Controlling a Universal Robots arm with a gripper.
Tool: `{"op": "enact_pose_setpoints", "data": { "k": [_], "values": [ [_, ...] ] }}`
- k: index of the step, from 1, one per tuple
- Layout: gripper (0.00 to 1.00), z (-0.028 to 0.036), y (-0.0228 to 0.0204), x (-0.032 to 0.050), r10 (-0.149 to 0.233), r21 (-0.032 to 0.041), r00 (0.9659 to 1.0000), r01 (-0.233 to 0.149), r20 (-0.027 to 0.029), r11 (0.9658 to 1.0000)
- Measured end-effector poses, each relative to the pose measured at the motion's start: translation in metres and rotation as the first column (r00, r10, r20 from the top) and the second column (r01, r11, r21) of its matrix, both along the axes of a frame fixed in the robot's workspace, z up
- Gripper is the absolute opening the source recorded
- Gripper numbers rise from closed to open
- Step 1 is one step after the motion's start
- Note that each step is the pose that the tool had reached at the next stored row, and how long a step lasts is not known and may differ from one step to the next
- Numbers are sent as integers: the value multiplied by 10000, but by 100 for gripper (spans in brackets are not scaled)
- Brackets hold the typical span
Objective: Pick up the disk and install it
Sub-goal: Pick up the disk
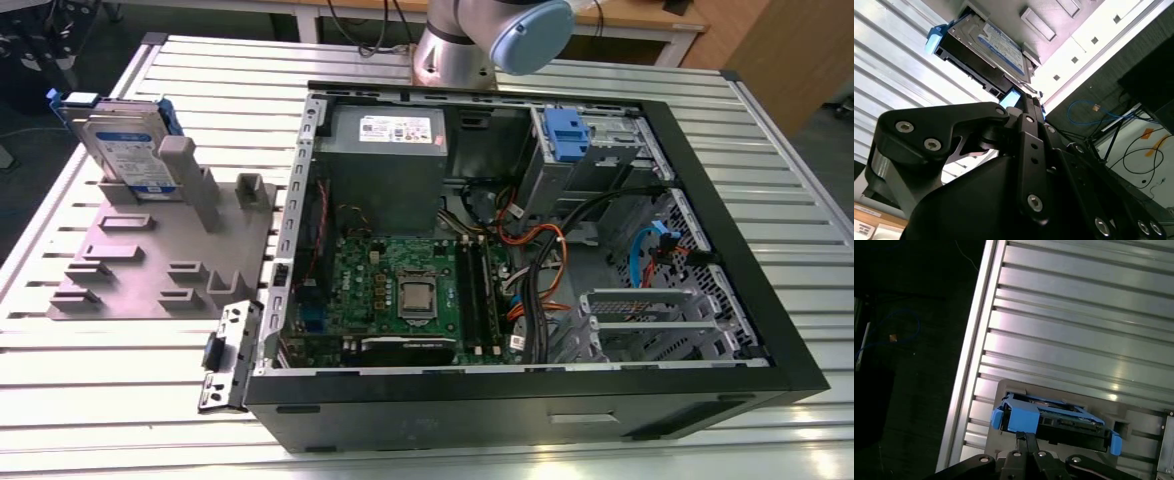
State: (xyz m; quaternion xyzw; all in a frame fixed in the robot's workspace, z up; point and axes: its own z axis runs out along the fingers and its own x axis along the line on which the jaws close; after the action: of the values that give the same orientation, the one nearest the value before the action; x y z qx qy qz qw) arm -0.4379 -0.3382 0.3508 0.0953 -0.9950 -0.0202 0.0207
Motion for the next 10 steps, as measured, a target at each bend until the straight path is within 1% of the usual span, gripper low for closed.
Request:
{"op": "enact_pose_setpoints", "data": {
  "k": [10],
  "values": [
    [11,0,0,0,12,0,10000,-12,0,10000]
  ]
}}
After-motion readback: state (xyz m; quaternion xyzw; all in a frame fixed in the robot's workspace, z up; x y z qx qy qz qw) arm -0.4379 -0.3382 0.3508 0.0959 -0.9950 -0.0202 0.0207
